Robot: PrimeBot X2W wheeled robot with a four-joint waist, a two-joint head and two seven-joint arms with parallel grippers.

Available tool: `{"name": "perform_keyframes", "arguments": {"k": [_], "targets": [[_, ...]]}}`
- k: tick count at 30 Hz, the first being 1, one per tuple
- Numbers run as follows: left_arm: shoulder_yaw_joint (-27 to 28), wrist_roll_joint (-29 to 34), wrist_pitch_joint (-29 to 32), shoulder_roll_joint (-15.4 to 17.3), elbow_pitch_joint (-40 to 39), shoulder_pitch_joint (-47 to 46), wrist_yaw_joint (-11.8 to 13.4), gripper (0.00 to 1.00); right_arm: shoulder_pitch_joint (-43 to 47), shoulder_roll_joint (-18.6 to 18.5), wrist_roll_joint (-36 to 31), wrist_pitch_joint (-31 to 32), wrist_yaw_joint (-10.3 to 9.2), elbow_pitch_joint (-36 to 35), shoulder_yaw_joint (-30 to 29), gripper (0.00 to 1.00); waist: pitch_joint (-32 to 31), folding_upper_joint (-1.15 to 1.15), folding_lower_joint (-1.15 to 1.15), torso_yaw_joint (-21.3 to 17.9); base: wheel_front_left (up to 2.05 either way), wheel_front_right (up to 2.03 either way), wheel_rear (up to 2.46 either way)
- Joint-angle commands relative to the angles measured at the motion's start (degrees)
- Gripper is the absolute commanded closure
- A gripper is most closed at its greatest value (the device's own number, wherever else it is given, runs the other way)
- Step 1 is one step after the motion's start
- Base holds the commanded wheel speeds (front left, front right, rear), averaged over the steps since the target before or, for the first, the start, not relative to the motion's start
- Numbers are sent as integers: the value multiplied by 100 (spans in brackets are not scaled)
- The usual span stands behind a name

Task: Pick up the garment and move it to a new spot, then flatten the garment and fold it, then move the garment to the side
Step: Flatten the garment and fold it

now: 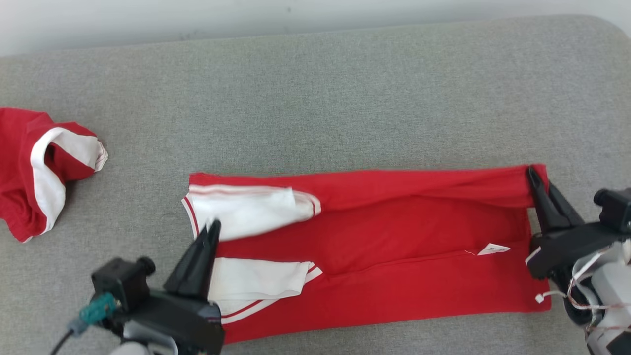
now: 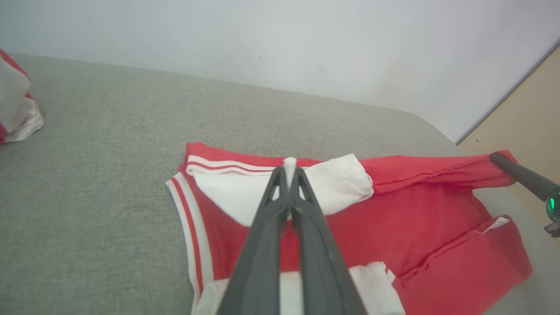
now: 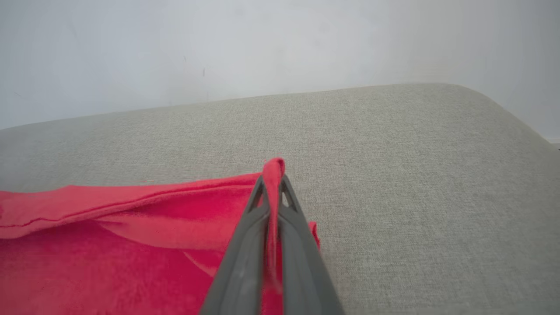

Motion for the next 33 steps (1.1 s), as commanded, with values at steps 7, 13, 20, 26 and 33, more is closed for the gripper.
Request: {"name": "perform_keyframes", "arguments": {"k": [7, 13, 20, 26, 33], "targets": [[317, 30, -37, -226, 20, 632, -17, 71, 476, 114, -171, -27, -14, -309, -337, 0, -84, 0, 2, -62, 0, 0, 0], [820, 364, -32, -551, -47, 1063, -160, 0, 885, 121, -226, -27, -14, -617, -615, 0, -190, 0, 2, -21, 0, 0, 0], [2067, 1469, -30, -1117, -436, 1413, -319, 0, 1198, 186, -166, -27, -14, -656, -846, 0, -269, 0, 2, 1, 0, 0, 0], [2868, 2489, -30, -1658, -568, 1645, -497, 0, 1139, 332, 49, -2, -14, -180, -778, 0, -317, 0, 2, 9, 0, 0, 0], [3469, 3209, -30, -2135, -458, 1788, -778, 0, 948, 503, 236, 35, -14, 457, -578, 0, -332, 0, 2, 54, 0, 0, 0]]}}
